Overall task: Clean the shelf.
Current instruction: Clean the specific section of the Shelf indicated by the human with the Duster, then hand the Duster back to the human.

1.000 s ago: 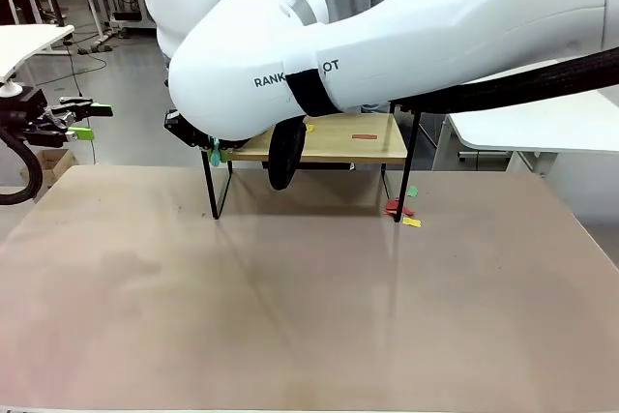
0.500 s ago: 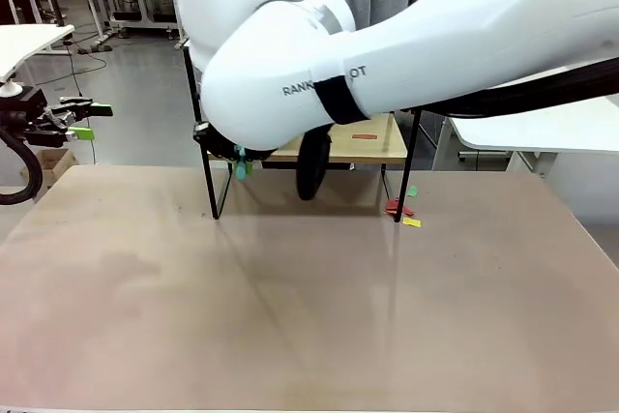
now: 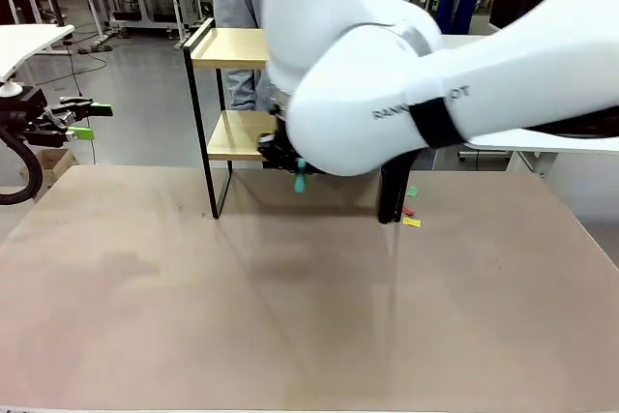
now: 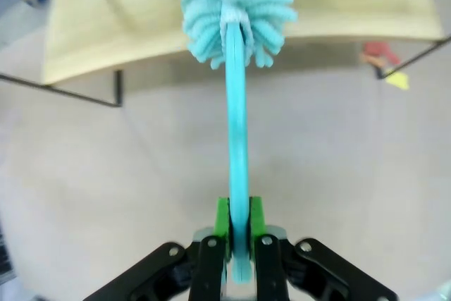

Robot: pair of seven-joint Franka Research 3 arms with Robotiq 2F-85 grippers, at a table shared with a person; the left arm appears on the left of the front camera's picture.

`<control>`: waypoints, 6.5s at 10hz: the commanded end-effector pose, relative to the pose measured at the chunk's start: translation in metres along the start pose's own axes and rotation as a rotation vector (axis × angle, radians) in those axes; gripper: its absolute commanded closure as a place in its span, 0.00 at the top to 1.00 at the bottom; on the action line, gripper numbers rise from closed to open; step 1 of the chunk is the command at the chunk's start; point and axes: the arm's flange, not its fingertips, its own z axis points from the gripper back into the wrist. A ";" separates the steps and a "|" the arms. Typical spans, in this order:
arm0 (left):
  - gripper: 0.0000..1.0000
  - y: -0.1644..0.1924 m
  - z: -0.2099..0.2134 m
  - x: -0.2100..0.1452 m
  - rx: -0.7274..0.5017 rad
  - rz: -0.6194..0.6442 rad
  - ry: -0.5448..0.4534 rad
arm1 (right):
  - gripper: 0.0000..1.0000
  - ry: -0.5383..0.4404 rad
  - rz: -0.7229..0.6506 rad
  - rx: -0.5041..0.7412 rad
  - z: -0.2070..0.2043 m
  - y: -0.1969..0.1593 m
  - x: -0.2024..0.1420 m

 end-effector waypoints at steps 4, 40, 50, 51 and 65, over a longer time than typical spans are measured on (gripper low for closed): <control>1.00 -0.001 0.000 0.004 0.000 -0.005 -0.003 | 0.14 0.019 -0.073 0.012 -0.003 -0.121 -0.004; 1.00 -0.001 0.000 0.004 0.000 -0.005 -0.003 | 0.14 0.493 0.893 0.521 0.035 -0.403 -0.065; 1.00 -0.001 0.000 0.004 0.000 -0.005 -0.003 | 0.14 0.500 0.867 0.518 0.048 -0.391 -0.043; 1.00 -0.001 0.000 0.004 0.000 -0.005 -0.003 | 0.14 0.500 0.867 0.518 0.048 -0.391 -0.043; 1.00 0.000 0.000 0.000 0.000 -0.001 0.000 | 0.14 0.506 0.881 0.513 0.046 -0.392 -0.043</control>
